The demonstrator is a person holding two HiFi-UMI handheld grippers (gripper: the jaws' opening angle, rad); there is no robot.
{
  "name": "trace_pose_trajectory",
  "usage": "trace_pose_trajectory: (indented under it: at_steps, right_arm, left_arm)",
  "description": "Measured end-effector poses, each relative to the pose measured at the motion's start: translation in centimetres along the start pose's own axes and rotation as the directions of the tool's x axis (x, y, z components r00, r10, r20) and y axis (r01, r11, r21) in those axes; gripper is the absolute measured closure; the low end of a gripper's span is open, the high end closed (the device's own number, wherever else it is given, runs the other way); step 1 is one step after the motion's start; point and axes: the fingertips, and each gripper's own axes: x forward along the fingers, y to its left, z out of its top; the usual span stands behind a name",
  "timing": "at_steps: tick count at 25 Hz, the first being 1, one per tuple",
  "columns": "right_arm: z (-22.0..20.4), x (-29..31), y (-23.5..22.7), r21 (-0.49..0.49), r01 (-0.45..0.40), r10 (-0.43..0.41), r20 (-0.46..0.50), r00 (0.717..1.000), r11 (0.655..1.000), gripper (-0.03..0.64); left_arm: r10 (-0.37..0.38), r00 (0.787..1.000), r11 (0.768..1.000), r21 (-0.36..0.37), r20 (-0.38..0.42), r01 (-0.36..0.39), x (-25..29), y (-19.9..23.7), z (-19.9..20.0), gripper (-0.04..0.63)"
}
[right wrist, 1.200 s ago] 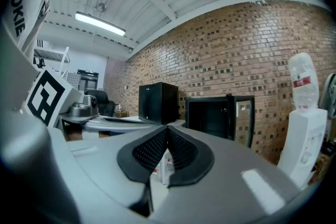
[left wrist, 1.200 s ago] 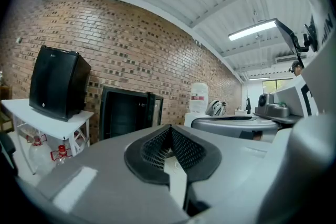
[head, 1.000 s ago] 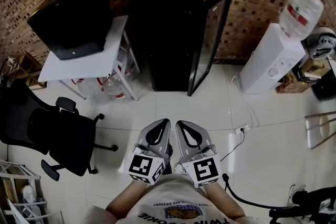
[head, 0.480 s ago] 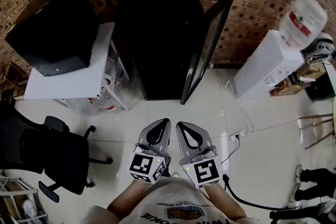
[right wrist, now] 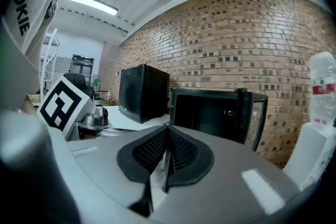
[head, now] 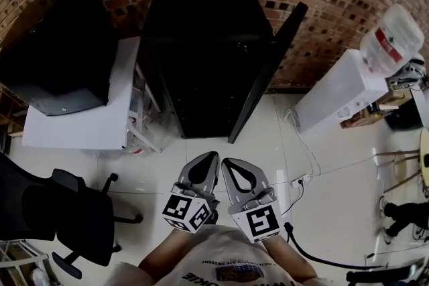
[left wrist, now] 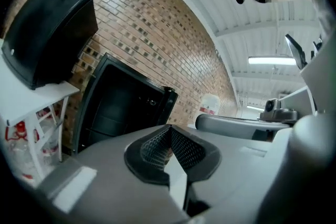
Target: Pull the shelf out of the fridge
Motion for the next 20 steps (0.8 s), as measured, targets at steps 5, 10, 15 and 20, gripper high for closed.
trace_pose_trajectory:
  at_steps: [5,10,15,20]
  right_arm:
    - [0.6,3.4,-1.1,-0.038,-0.001,0.0,-0.027,1.0,0.999,0.612]
    - [1.2,6.2,-1.9,-0.079,0.001,-0.004,-0.029,1.0,0.997,0.612]
    - [1.5,8.5,-3.7,-0.071,0.01,-0.011,-0.019,1.0,0.997,0.612]
    - [0.1,10.5,-5.6,-0.056,-0.004,0.002,-0.042,0.999,0.998,0.612]
  left_arm:
    - [-0.031,0.998,0.992,-0.12,0.058,0.038,2.0,3.0,1.1,0.595]
    - [-0.049,0.996,0.96,-0.272,0.079,0.069,4.2,6.3,0.3,0.591]
    - [-0.039,0.992,0.92,-0.383,0.123,0.084,6.8,9.2,-0.2,0.579]
    - [-0.037,0.986,0.872,-0.477,0.165,0.112,10.5,12.0,-2.0,0.547]
